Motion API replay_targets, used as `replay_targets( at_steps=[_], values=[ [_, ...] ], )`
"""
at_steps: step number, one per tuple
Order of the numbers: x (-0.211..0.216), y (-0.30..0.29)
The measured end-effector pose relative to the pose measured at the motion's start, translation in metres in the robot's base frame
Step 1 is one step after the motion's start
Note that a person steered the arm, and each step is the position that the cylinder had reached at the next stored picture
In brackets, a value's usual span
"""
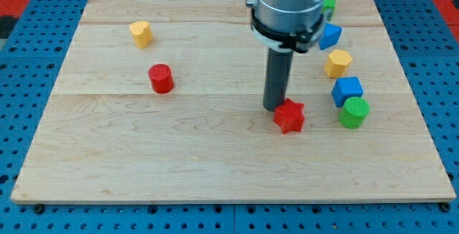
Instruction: Move the red star to the bottom of the green circle
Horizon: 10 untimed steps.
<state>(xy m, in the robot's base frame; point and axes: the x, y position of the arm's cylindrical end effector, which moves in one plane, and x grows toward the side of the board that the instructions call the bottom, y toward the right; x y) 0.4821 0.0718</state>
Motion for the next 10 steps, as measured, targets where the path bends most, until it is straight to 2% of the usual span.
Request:
replay_targets(
  at_steps=[1, 3, 7, 8, 10],
  values=[
    [0.025, 0.029],
    [0.064, 0.029],
    [0.090, 0.086],
    [0.117, 0.086],
    [0.092, 0.120]
  ],
)
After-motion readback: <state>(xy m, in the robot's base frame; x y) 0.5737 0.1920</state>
